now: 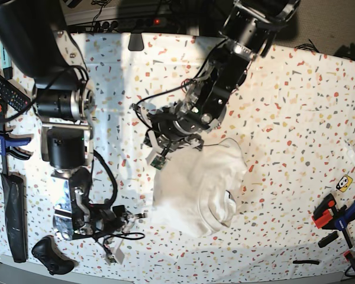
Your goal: Fold the T-shirt properly
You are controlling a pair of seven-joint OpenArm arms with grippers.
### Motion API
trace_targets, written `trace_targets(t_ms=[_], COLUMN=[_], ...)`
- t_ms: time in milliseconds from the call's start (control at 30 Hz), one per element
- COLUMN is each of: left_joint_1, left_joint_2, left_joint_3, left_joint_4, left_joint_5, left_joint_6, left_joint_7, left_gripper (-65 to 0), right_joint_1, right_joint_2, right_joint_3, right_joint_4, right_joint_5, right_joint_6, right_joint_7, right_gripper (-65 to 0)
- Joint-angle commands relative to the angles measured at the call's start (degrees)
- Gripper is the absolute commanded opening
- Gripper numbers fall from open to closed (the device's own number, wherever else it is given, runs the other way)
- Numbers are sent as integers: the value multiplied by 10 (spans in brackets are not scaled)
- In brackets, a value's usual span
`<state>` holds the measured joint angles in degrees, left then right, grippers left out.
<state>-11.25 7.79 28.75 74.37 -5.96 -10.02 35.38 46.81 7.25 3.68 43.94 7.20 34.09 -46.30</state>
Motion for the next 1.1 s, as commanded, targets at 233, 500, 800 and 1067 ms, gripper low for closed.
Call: trace_targets(t_ms=[233,500,800,1067], left_joint_1=[-15,-13,-13,-11], left_joint_2=[9,-7,-27,8], left_joint_3=[-6,-107,-188,-176], left_joint_4=[10,10,41,229], left_joint_5=[46,118,-22,-17], left_joint_6=[79,146,87,61], left_joint_7=[-23,-9,45,125], left_gripper=[-650,-650,-650,-650], right_joint_1=[22,23,22,22], right_joint_2=[4,32,66,66], right_joint_3=[0,0,1,1], right_joint_4=[10,10,10,10], right_joint_5=[2,-23,-21,-21], right_joint_6=[-2,-3,-3,-3], right_joint_7=[-25,-30,-14,-9], right_gripper=[-650,-650,-650,-650])
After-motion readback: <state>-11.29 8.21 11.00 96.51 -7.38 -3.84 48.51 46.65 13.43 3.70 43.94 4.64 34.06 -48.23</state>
